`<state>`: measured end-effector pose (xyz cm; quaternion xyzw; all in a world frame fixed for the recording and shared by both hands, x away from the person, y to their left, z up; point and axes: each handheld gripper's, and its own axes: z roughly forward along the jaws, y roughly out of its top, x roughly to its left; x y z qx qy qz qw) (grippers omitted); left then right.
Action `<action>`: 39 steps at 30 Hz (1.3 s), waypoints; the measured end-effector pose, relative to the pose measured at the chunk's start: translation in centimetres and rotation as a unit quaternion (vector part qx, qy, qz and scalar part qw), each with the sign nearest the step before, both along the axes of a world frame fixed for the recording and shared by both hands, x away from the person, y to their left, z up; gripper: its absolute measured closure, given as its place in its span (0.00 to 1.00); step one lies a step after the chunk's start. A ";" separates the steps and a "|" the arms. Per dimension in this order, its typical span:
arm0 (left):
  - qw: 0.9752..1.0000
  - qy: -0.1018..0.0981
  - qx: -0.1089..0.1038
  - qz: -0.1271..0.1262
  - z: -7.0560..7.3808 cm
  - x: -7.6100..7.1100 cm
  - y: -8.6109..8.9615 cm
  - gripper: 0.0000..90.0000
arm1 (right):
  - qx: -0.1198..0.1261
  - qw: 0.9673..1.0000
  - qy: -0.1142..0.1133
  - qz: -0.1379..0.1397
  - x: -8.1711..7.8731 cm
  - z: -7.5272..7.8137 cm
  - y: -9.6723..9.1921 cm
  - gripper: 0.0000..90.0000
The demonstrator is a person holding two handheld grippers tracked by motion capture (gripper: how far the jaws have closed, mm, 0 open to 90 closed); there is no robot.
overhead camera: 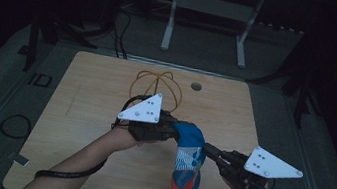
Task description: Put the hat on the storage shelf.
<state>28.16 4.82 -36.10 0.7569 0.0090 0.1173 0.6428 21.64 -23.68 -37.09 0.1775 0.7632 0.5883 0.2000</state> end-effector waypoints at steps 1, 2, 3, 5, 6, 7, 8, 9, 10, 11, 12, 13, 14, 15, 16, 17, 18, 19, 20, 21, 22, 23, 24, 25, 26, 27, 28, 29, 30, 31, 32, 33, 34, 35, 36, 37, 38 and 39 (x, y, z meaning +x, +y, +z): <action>1.000 -0.001 0.003 0.003 0.0 0.0 0.1 0.99 | 0.001 1.000 0.001 0.001 0.1 0.1 -0.1 1.00; 1.000 -0.001 0.007 0.004 0.0 0.0 0.1 0.99 | 0.007 1.000 0.002 0.002 0.2 0.3 -0.4 1.00; 1.000 -0.003 0.013 0.005 0.0 -0.1 0.2 0.99 | 0.010 1.000 0.002 -0.001 0.2 0.4 -0.5 1.00; 1.000 -0.004 0.026 0.004 0.0 -0.2 0.2 0.98 | 0.015 1.000 -0.002 -0.005 0.2 0.8 -1.0 1.00; 0.999 -0.007 0.031 0.003 0.0 -0.3 0.2 0.98 | 0.015 1.000 -0.004 -0.006 0.2 0.9 -1.1 1.00; 0.999 -0.007 0.033 0.004 -0.1 -0.4 0.2 0.98 | 0.014 1.000 -0.007 -0.007 0.2 1.1 -1.1 1.00; 0.999 -0.008 0.037 0.007 -0.1 -0.5 0.2 0.96 | 0.016 1.000 -0.007 -0.007 0.2 1.2 -1.2 1.00; 0.999 -0.007 0.041 0.007 -0.1 -0.6 0.3 0.91 | 0.018 1.000 -0.008 -0.008 0.2 1.3 -1.3 1.00; 0.999 -0.006 0.045 0.008 -0.1 -0.7 0.3 0.84 | 0.017 1.000 -0.010 -0.011 0.2 1.4 -1.4 1.00; 0.999 -0.012 0.050 0.017 -0.1 -0.8 0.4 0.75 | 0.020 1.000 -0.011 -0.014 0.1 1.6 -1.6 1.00; 0.998 -0.012 0.051 0.022 -0.2 -0.9 0.5 0.67 | 0.023 1.000 -0.011 -0.014 0.1 1.7 -1.7 1.00; 0.998 -0.006 0.051 0.024 -0.2 -0.9 0.7 0.64 | 0.024 1.000 -0.012 -0.016 0.2 1.8 -1.9 1.00; 0.998 -0.003 0.052 0.032 -0.2 -1.0 0.9 0.59 | 0.024 0.999 -0.014 -0.021 0.1 2.0 -2.1 1.00; 0.998 -0.001 0.050 0.037 -0.2 -1.0 1.1 0.55 | 0.027 0.999 -0.015 -0.023 0.1 2.1 -2.2 1.00; 0.998 -0.001 0.049 0.039 -0.1 -1.1 1.4 0.54 | 0.028 0.999 -0.017 -0.025 0.2 2.3 -2.4 1.00; 0.998 -0.003 0.048 0.045 -0.1 -1.2 1.7 0.54 | 0.029 0.999 -0.019 -0.028 0.1 2.5 -2.5 1.00; 0.998 0.000 0.042 0.047 -0.1 -1.2 2.0 0.50 | 0.029 0.999 -0.023 -0.032 0.2 2.6 -2.7 1.00; 0.998 0.001 0.040 0.052 0.0 -1.3 2.3 0.48 | 0.031 0.999 -0.025 -0.033 0.2 2.8 -2.8 1.00; 0.998 0.002 0.038 0.058 0.0 -1.4 2.6 0.48 | 0.032 0.999 -0.027 -0.035 0.2 2.9 -2.9 1.00; 0.998 0.007 0.032 0.061 0.0 -1.5 3.0 0.47 | 0.033 0.998 -0.028 -0.038 0.2 3.1 -3.0 1.00; 0.998 0.010 0.028 0.064 0.0 -1.5 3.3 0.47 | 0.034 0.998 -0.030 -0.041 0.3 3.2 -3.1 1.00; 0.997 0.008 0.027 0.073 -0.1 -1.6 3.7 0.46 | 0.037 0.998 -0.030 -0.041 0.4 3.3 -3.2 1.00; 0.997 0.010 0.025 0.078 -0.2 -1.8 4.1 0.44 | 0.039 0.998 -0.030 -0.043 0.5 3.4 -3.3 1.00; 0.996 0.015 0.025 0.081 -0.3 -1.8 4.5 0.43 | 0.039 0.998 -0.032 -0.047 0.5 3.5 -3.4 1.00; 0.996 0.016 0.022 0.089 -0.5 -2.0 5.0 0.43 | 0.040 0.998 -0.033 -0.048 0.7 3.6 -3.4 1.00; 0.995 0.018 0.019 0.094 -0.7 -2.1 5.4 0.42 | 0.041 0.997 -0.033 -0.050 0.8 3.7 -3.5 1.00; 0.995 0.024 0.016 0.098 -1.0 -2.1 5.9 0.38 | 0.043 0.997 -0.034 -0.052 0.9 3.8 -3.5 1.00; 0.994 0.027 0.016 0.108 -1.2 -2.2 6.4 0.37 | 0.044 0.997 -0.034 -0.054 1.1 3.9 -3.5 1.00; 0.993 0.031 0.015 0.114 -1.5 -2.3 6.9 0.33 | 0.043 0.997 -0.034 -0.055 1.3 4.0 -3.5 1.00; 0.992 0.037 0.012 0.123 -1.8 -2.4 7.4 0.29 | 0.044 0.997 -0.034 -0.056 1.5 4.1 -3.4 1.00; 0.990 0.038 0.009 0.132 -2.2 -2.4 7.9 0.27 | 0.045 0.997 -0.034 -0.056 1.7 4.3 -3.4 1.00; 0.989 0.040 0.005 0.142 -2.5 -2.5 8.3 0.20 | 0.044 0.997 -0.034 -0.059 1.9 4.4 -3.3 1.00; 0.987 0.042 0.002 0.153 -2.9 -2.5 8.8 0.15 | 0.045 0.997 -0.035 -0.060 2.2 4.6 -3.2 1.00; 0.987 0.042 0.002 0.153 -2.9 -2.5 8.8 0.14 | 0.045 0.997 -0.035 -0.060 2.2 4.6 -3.2 1.00; 0.984 0.043 -0.003 0.172 -3.6 -2.6 9.7 0.14 | 0.048 0.996 -0.036 -0.060 2.4 4.8 -3.2 1.00; 0.982 0.044 -0.002 0.182 -3.9 -2.6 10.0 0.04 | 0.051 0.996 -0.037 -0.063 2.9 5.2 -3.0 1.00; 0.980 0.046 -0.001 0.196 -4.3 -2.7 10.4 0.03 | 0.052 0.996 -0.038 -0.063 3.1 5.4 -2.9 1.00; 0.978 0.045 -0.002 0.205 -4.7 -2.8 10.9 0.03 | 0.054 0.996 -0.039 -0.065 3.4 5.6 -2.8 1.00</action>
